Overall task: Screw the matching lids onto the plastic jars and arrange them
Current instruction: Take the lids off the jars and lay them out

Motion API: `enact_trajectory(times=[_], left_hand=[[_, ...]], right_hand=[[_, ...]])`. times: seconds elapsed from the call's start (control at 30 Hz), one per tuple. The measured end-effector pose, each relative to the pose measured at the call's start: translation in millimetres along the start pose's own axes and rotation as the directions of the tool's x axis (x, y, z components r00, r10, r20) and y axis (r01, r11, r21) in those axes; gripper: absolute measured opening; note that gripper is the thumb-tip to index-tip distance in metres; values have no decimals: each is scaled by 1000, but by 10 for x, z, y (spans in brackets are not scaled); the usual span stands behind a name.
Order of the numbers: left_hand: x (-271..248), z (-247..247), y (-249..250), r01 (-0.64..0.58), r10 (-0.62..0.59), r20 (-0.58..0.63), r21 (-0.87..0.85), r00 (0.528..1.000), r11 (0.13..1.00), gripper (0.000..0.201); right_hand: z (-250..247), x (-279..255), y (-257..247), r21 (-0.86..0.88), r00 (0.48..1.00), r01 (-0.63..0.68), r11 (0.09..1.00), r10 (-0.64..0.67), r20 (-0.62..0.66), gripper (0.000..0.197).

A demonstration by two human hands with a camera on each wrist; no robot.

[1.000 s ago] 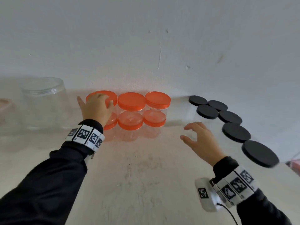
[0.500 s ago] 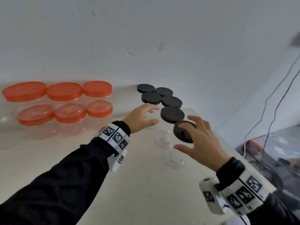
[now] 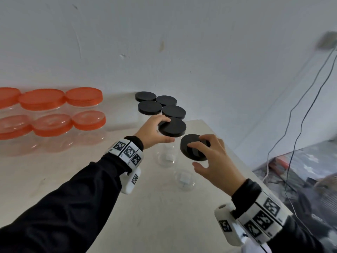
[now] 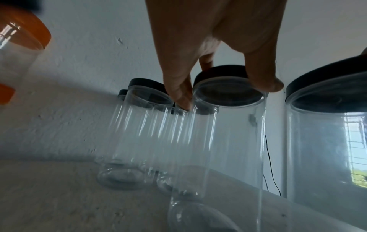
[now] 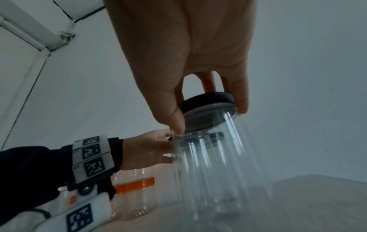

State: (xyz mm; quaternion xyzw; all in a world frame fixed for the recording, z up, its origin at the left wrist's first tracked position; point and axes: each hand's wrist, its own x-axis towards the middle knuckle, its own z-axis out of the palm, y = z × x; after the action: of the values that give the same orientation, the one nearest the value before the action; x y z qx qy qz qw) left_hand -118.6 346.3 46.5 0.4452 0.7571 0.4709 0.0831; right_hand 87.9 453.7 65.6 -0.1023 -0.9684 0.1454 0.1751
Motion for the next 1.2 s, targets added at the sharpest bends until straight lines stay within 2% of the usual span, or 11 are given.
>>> enact_trajectory(times=[0.2,0.4,0.53,0.67,0.77,0.93,1.03,1.2], left_hand=[[-3,98,-51,7,-8,-115,-8,993,1000,57],[-347,-194,-184,39,-44,-174,-32,984,999,64],[-704,-581,-342,78,-75,-266,1,961,997,62],[-1049,-988,-511,128,-94,-398,59,913,990,61],[-1262,-1233,-633,176,-105,-489,102,866,979,59],[-1484,-1505,-863,274,-99,-659,168,746,947,60],[-1513,-1621,-968,320,-129,-710,142,692,937,62],[-1540,-1640,-1053,286,-191,-696,21,692,958,76]], right_hand=[[-29,41,232,-15,993,-69,998,70,99,56],[186,171,237,115,999,34,993,-38,34,54],[361,398,96,189,986,141,972,-155,59,59],[600,683,-189,233,959,240,942,-267,92,65],[790,910,-479,191,947,291,938,-310,80,66],[1073,1351,-818,30,913,406,913,-407,25,67],[1184,1628,-959,50,941,335,941,-337,42,65],[1342,1996,-1051,31,972,228,973,-229,43,66]])
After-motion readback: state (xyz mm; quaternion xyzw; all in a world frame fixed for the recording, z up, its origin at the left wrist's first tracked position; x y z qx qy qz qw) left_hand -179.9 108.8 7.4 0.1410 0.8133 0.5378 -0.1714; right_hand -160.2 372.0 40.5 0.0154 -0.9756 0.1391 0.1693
